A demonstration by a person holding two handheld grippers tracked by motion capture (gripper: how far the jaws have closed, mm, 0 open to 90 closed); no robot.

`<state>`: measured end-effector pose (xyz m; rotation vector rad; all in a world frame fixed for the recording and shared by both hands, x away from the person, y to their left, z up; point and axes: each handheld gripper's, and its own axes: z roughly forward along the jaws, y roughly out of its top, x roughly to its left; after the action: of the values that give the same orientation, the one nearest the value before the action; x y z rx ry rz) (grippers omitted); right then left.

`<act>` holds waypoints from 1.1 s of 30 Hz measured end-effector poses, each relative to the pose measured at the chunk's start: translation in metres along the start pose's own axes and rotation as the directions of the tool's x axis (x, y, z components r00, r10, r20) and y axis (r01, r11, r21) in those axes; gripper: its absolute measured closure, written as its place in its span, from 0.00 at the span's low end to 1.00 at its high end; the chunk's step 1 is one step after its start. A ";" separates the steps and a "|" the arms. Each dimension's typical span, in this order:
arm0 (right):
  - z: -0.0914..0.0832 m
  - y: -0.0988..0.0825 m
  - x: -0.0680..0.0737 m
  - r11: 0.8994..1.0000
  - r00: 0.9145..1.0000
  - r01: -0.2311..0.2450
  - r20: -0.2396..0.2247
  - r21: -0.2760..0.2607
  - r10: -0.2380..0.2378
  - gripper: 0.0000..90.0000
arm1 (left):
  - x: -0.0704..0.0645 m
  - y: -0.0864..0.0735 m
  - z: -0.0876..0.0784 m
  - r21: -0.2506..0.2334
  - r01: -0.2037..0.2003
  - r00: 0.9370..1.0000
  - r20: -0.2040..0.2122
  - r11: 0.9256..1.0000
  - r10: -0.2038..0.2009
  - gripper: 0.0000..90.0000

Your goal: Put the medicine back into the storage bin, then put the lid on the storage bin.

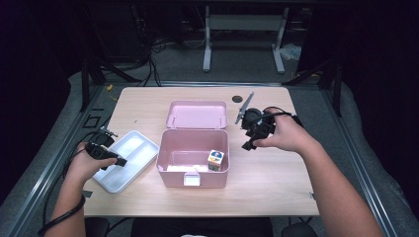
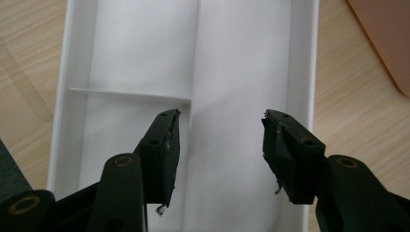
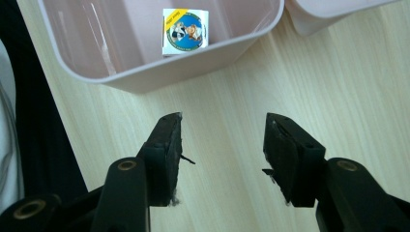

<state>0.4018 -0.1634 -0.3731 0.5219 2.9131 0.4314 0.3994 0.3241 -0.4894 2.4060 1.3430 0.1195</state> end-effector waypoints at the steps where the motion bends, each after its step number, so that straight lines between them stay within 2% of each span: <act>1: 0.001 -0.004 0.000 1.000 1.000 -0.006 0.001 -0.011 0.006 0.54 | 0.001 0.000 0.001 0.001 -0.010 1.000 0.002 1.000 0.010 0.54; 6: 0.014 -0.033 -0.003 0.997 0.998 -0.067 -0.006 -0.049 0.066 0.54 | 0.007 -0.003 0.004 0.018 -0.021 1.000 -0.007 1.000 0.021 0.56; 8: 0.021 -0.044 -0.004 0.995 0.996 -0.086 -0.009 -0.058 0.085 0.54 | 0.010 -0.006 0.006 0.023 -0.022 1.000 0.011 0.999 0.022 0.56; 11: 0.030 -0.055 -0.005 0.993 0.994 -0.105 -0.016 -0.058 0.104 0.54 | 0.011 -0.008 0.007 0.013 -0.034 0.999 0.016 0.999 0.034 0.58; 13: 0.034 -0.061 -0.005 0.990 0.993 -0.119 -0.010 -0.071 0.119 0.54 | 0.011 -0.007 0.007 0.015 -0.033 0.999 0.038 0.999 0.032 0.58; 15: 0.037 -0.066 -0.005 0.988 0.992 -0.128 -0.006 -0.087 0.128 0.53 | 0.011 -0.006 0.008 0.040 -0.030 0.999 0.037 0.999 0.028 0.57; 18: 0.040 -0.070 -0.004 0.985 0.990 -0.139 0.007 -0.104 0.140 0.53 | 0.012 -0.005 0.010 0.101 -0.042 0.999 0.003 0.994 0.041 0.56; 20: 0.043 -0.073 -0.004 0.981 0.988 -0.155 -0.001 -0.120 0.156 0.54 | 0.012 -0.004 0.011 0.127 -0.052 0.998 -0.023 0.990 0.056 0.57; 24: 0.049 -0.076 -0.002 0.980 0.987 -0.157 0.012 -0.124 0.160 0.54 | 0.015 -0.003 0.011 0.141 -0.048 0.999 0.000 0.989 0.048 0.66; 27: 0.054 -0.079 -0.002 0.978 0.986 -0.164 0.006 -0.128 0.166 0.54 | 0.017 -0.003 0.014 0.168 -0.043 0.999 -0.009 0.985 0.045 0.74; 33: 0.059 -0.080 -0.002 0.979 0.985 -0.170 0.010 -0.117 0.172 0.54 | 0.018 0.006 0.021 0.207 -0.053 0.998 -0.010 0.977 0.056 0.79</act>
<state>0.3900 -0.2210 -0.4531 0.7571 2.8140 0.6093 0.4193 0.3308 -0.5084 2.6198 1.3567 0.0128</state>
